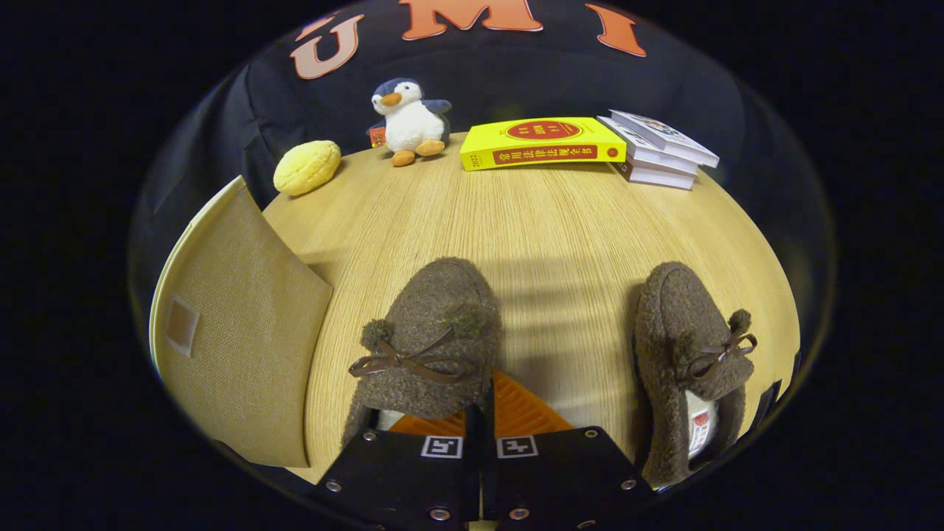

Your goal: Open the storage box then place both shoes into the box .Put the left shoe in first, then the right shoe, with the right side of both shoes facing outward in a uniform manner.

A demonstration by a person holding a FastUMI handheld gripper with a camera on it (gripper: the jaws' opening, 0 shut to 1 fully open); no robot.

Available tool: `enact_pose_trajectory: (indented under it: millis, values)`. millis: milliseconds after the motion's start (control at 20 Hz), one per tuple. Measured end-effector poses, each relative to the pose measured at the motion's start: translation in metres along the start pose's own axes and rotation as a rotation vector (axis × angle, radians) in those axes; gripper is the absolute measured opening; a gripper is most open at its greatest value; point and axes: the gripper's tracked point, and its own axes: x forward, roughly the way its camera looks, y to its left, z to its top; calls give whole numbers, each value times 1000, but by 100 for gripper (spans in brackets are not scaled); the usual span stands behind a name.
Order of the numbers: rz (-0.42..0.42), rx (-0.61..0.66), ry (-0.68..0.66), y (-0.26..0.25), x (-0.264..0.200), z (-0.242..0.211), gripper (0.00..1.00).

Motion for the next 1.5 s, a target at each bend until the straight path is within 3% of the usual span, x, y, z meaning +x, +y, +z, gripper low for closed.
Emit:
enact_pose_trajectory:
  millis: [150, 350, 600, 850, 1050, 1500]
  values:
    - [-30, 22, -26, -1, -25, 4, 3]
    - [0, 103, -61, 16, -66, 22, 2]
    - [11, 88, -99, 47, -121, 61, 2]
    - [140, 68, -117, 124, -155, 97, 2]
    - [220, 21, -78, 185, -151, 98, 2]
    - [208, -19, 90, 255, -82, 55, 3]
